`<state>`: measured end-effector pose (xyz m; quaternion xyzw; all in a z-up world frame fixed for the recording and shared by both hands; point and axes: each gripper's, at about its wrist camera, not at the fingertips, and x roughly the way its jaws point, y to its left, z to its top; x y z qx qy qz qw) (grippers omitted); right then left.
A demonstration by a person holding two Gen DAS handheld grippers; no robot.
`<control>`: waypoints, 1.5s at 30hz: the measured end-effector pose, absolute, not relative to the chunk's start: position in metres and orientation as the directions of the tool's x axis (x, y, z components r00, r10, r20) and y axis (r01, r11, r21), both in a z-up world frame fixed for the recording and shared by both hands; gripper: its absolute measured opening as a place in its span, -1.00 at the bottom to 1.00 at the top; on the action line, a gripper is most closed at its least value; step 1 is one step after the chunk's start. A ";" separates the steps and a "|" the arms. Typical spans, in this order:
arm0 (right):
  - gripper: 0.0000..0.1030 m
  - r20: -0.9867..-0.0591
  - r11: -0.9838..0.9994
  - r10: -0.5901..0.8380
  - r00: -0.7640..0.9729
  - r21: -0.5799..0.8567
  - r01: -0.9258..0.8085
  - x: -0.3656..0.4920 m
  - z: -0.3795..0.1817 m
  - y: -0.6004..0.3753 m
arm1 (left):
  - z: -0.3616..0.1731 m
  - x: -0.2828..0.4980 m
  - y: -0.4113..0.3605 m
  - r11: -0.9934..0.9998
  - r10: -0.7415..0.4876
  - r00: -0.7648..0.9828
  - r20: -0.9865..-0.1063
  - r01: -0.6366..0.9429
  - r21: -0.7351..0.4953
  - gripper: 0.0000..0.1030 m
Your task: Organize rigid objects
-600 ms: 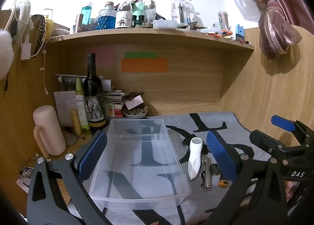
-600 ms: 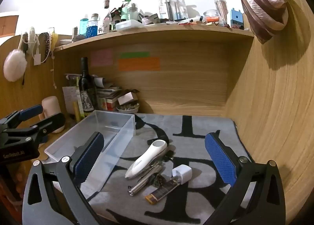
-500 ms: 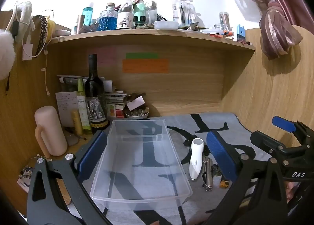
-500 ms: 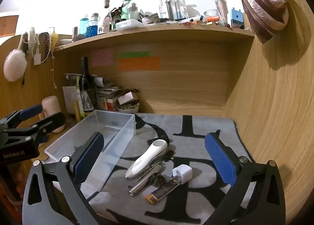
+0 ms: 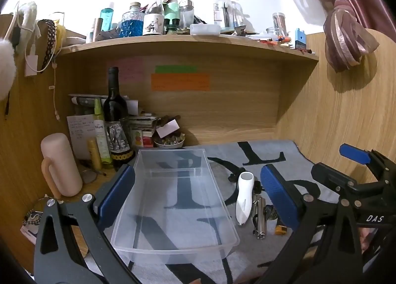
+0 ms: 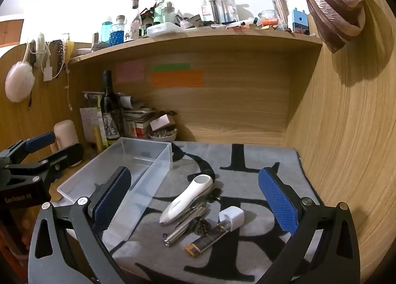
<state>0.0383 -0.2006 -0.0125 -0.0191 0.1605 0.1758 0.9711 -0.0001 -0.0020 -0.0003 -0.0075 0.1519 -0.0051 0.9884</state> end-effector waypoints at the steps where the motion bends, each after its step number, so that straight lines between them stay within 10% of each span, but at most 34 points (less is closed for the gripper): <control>1: 1.00 -0.319 0.938 0.335 0.887 0.020 -0.347 0.038 -0.012 -0.201 | 0.000 0.000 -0.002 1.000 -0.013 0.954 -0.299 0.008 -0.018 1.00; 45: 1.00 -0.323 0.936 0.338 0.884 0.017 -0.351 0.040 -0.014 -0.196 | -0.004 0.002 0.003 1.000 -0.015 0.953 -0.303 0.009 -0.023 1.00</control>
